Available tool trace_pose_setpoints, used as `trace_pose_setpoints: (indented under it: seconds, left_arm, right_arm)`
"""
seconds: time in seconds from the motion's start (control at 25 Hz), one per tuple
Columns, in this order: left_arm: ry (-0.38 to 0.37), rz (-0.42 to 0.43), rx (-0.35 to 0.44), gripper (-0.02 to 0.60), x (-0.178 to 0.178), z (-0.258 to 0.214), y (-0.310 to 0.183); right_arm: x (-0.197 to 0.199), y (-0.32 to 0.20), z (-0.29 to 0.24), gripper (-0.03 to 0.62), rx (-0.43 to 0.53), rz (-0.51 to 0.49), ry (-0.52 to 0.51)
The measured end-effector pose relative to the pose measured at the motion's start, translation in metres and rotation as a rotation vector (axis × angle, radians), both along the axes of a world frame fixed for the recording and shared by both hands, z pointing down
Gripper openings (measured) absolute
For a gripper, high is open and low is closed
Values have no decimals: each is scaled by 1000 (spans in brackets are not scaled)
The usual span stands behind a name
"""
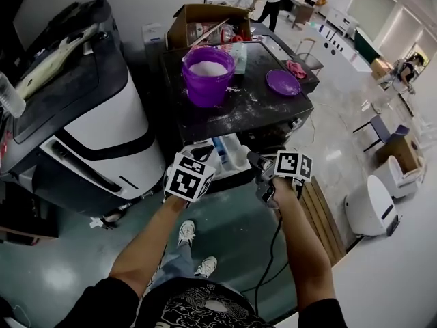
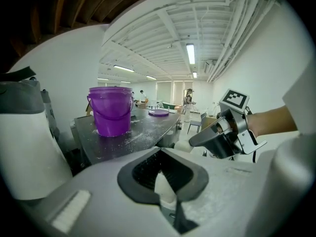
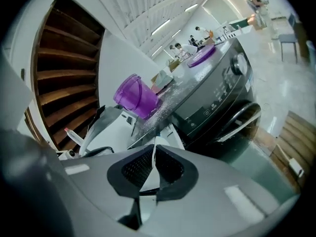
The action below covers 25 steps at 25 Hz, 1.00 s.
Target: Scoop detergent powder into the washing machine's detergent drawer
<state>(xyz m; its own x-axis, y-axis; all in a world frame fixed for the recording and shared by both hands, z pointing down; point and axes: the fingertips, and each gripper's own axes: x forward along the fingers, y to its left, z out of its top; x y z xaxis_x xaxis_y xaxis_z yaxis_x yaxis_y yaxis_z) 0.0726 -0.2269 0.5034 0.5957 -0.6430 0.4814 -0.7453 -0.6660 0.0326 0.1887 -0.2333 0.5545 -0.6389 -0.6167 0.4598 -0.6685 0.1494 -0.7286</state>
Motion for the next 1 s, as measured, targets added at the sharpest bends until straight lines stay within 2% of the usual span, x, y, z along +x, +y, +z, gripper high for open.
trace_pose_setpoints:
  seconds: [0.32,1.0]
  left_arm:
    - [-2,19,-16,2,8,6,-2]
    - [-2,2,-25,1,-3,7,-1]
  right_arm:
    - [0,-3,7,37,46,-115,266]
    - [-13,-4,21,37,158,-373,708]
